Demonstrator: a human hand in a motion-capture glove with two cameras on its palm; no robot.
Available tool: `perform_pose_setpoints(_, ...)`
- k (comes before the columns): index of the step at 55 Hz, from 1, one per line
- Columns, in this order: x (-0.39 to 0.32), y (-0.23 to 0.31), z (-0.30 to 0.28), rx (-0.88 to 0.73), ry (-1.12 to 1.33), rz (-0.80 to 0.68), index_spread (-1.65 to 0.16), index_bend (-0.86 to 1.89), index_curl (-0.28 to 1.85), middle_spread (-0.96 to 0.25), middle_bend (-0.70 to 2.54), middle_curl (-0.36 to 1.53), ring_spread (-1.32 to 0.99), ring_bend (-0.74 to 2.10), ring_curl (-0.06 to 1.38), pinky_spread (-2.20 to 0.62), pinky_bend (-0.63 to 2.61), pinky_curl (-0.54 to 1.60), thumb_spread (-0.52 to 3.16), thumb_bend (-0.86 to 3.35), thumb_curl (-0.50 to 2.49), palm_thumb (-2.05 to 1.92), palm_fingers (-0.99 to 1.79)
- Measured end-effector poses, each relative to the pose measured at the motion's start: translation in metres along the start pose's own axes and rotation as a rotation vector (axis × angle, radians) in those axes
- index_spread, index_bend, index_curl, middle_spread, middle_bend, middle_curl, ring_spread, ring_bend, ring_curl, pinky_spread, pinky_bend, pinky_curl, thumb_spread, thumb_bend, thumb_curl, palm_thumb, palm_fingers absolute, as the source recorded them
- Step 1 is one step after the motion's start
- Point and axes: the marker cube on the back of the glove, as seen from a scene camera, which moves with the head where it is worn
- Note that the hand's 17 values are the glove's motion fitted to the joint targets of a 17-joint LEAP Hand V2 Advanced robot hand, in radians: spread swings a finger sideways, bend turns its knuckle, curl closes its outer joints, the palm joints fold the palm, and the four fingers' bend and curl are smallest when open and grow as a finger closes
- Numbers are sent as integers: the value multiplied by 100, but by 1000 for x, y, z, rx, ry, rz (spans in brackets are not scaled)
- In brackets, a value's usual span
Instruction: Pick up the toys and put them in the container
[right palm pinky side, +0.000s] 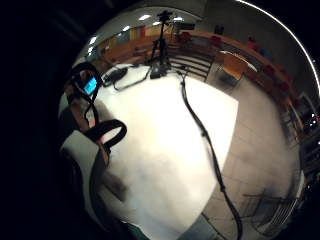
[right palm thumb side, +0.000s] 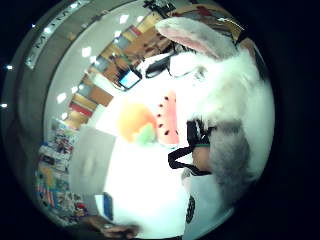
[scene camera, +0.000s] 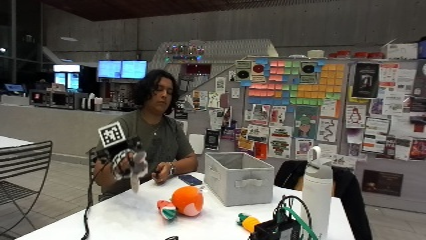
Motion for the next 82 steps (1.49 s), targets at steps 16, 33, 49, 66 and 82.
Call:
perform_pose_setpoints(16, -201, 66, -159, -171, -635, -548, -25, 18, 6, -33, 104, 66, -34, 144, 55, -42, 115, 49, 126, 7, 45, 54, 113)
perform_pose_setpoints(33, -391, 64, -84, -443, -757, -671, -25, 16, 9, -33, 101, 71, -34, 143, 55, -42, 116, 50, 115, 1, 52, 57, 108)
perform_pose_setpoints(49, -401, 57, 27, -705, -605, -615, -28, 37, 23, -23, 63, 61, -22, 71, 40, -17, 95, 45, 118, -13, 38, 3, -12)
perform_pose_setpoints(66, -217, -30, 79, -670, -140, -272, -33, 56, 32, -18, 57, 55, -21, 67, 28, -2, 76, 31, 124, -3, 30, -4, 26)
perform_pose_setpoints(82, -158, -18, 162, -684, 138, -342, -38, 45, 34, -15, 35, 47, -15, 52, 26, 2, 90, 36, 119, -2, 31, 1, -5)
